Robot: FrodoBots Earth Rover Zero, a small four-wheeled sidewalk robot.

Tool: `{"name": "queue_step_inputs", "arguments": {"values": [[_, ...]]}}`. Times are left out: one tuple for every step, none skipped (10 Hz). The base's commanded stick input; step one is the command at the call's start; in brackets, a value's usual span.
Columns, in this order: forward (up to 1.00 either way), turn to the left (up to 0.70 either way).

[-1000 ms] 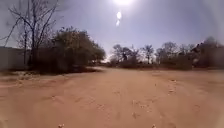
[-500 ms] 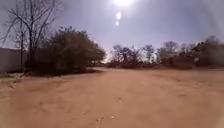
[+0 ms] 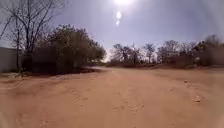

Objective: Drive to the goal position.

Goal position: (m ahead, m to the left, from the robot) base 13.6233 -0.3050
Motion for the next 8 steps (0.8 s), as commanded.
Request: {"name": "queue_step_inputs", "arguments": {"values": [[0.85,0.00],[0.85,0.00],[0.85,0.00],[0.85,0.00],[0.85,0.00],[0.85,0.00],[0.85,0.00],[0.85,0.00]]}}
